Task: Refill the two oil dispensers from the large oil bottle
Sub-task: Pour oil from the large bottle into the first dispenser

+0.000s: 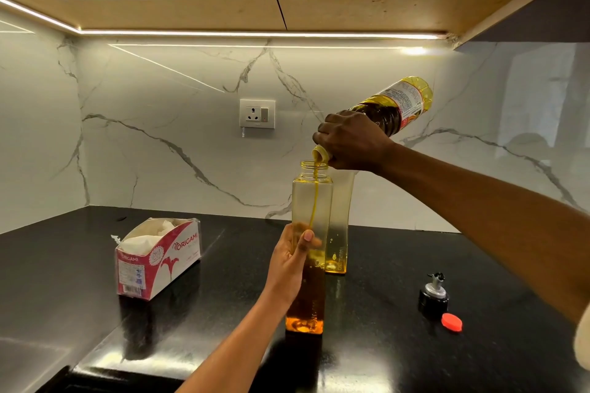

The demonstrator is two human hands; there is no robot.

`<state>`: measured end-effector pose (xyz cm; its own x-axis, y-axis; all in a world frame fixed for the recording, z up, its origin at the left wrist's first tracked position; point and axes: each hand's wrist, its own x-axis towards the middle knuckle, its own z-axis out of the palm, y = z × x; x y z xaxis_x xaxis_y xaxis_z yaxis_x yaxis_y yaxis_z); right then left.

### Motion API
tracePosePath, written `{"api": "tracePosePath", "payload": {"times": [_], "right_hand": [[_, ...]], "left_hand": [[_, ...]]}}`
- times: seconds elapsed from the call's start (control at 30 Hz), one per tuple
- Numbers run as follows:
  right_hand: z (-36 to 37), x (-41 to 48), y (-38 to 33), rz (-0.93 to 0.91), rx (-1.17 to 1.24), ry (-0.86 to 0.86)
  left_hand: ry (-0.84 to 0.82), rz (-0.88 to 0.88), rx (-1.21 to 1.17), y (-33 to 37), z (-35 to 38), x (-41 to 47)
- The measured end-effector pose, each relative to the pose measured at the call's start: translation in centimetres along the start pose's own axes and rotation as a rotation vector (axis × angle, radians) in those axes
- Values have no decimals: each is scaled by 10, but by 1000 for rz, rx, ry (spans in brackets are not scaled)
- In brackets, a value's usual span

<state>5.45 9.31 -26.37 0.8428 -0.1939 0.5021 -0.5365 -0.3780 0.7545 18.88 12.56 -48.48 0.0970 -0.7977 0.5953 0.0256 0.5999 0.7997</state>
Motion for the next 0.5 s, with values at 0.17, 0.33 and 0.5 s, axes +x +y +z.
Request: {"api": "tracePosePath", "payload": {"times": [0.17, 0.33, 0.5], "right_hand": [[0, 0, 0, -1, -2, 9], [-2, 0, -1, -13, -9, 30], [-1, 0, 0, -7, -3, 29]], "left_hand": [[8, 10, 33, 1, 1, 0], [9, 2, 20, 1, 1, 0], [9, -3, 20, 1, 1, -1]]}}
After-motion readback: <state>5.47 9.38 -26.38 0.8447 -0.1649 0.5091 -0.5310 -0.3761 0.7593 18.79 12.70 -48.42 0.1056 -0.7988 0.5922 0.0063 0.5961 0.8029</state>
